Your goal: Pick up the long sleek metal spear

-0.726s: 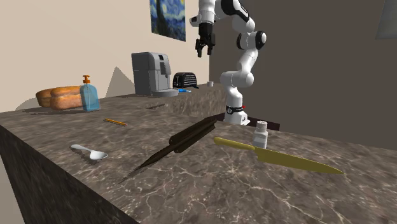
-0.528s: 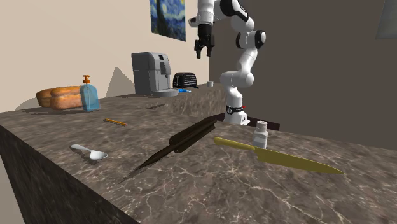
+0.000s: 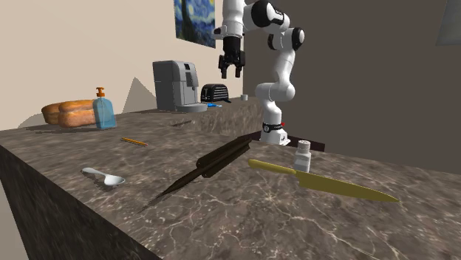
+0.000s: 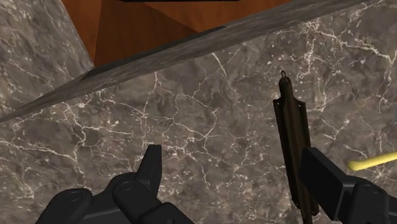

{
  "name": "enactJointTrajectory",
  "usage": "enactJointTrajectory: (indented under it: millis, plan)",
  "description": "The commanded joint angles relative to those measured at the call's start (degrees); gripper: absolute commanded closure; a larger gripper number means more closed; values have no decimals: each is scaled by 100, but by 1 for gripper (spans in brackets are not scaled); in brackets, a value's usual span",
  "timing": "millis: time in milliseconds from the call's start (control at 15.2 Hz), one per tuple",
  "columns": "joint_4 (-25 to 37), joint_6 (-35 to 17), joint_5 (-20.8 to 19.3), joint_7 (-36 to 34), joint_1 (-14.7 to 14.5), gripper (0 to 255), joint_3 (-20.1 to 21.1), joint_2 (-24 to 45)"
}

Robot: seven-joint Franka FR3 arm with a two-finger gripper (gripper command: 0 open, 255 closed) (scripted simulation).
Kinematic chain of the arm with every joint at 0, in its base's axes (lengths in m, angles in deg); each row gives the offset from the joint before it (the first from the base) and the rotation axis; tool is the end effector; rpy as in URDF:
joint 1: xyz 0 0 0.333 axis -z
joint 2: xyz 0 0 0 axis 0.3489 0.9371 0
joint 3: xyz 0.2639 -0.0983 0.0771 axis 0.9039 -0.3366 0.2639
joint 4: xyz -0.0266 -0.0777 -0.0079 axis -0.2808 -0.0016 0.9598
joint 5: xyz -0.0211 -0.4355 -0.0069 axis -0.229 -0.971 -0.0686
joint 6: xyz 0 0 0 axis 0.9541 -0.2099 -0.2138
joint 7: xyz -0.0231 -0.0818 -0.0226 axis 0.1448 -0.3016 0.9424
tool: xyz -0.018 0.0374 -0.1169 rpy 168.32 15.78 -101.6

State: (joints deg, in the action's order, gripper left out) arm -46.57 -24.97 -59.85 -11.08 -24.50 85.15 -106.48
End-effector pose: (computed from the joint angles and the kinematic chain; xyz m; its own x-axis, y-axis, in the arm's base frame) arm 0.4481 0.0425 0.5233 0.9958 -0.0456 0.0794 -0.0429 -0.9984 -0.0355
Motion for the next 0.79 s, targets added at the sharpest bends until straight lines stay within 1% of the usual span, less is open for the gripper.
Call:
enactJointTrajectory:
  millis: [0,330,726]
  plan:
    - [85,-280,17,-10,-73,0,98,382]
    - [418,-849,-4,6,-212,0,297,1348]
    - [1025,-1368,-131,-19,-367,0,526,2557]
